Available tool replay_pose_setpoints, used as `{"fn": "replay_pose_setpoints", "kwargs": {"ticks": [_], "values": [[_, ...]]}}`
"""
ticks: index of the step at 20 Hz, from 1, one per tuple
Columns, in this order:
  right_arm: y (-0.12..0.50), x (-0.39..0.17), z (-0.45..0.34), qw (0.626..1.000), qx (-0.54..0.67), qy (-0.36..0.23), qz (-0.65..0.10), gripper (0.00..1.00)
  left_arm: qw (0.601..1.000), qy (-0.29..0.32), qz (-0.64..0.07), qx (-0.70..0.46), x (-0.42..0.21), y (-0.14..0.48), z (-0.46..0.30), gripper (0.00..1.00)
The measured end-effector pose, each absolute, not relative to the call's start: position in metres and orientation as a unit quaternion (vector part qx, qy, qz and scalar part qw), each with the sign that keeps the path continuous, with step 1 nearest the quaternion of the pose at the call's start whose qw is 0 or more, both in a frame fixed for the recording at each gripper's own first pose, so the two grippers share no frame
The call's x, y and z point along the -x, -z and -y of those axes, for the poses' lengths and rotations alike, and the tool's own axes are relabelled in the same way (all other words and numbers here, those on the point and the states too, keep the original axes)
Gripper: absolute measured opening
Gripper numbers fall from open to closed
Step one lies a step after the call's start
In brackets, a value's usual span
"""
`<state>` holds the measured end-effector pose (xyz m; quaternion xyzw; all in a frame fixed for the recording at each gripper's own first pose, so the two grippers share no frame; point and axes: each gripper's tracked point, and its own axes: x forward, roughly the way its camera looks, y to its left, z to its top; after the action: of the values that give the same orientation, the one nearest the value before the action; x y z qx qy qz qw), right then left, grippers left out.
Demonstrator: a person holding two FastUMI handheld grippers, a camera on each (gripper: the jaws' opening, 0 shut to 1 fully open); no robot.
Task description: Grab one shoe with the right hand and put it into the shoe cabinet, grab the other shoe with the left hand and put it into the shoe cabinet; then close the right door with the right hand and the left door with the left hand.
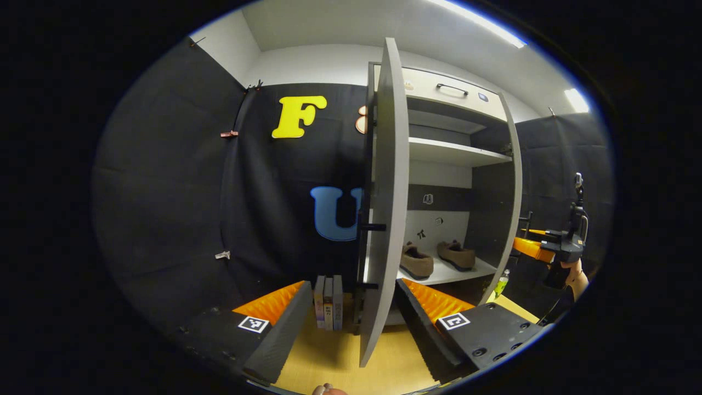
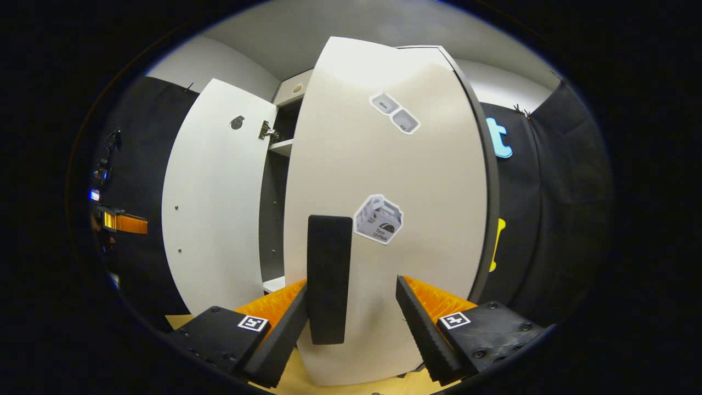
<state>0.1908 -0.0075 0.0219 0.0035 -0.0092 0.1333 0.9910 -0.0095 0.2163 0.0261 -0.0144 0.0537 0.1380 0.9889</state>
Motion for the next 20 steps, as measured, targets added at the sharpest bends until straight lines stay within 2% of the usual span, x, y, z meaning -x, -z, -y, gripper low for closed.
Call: {"fn": "replay_pose_setpoints", "kwargs": {"ticks": [8, 11, 13, 16, 20], "values": [[-0.015, -0.233, -0.009, 0.995, -0.005, -0.102, 0.009, 0.97, 0.990, -0.133, -0.042, 0.036, -0.034, -0.018, -0.240, 0.98], [-0.016, -0.226, -0.008, 0.994, -0.009, -0.108, 0.003, 0.97, 0.991, -0.127, -0.040, 0.032, -0.047, -0.016, -0.244, 0.94], [-0.017, -0.214, -0.005, 0.994, -0.012, -0.112, 0.003, 0.98, 0.991, -0.126, -0.039, 0.028, -0.049, -0.016, -0.245, 0.97], [-0.018, -0.192, 0.001, 0.993, 0.001, -0.114, 0.002, 0.98, 0.991, -0.124, -0.040, 0.011, -0.049, -0.019, -0.237, 0.95], [-0.015, -0.173, 0.007, 0.994, 0.007, -0.113, -0.004, 0.98, 0.995, -0.094, -0.042, 0.008, -0.061, -0.018, -0.209, 0.95]]}}
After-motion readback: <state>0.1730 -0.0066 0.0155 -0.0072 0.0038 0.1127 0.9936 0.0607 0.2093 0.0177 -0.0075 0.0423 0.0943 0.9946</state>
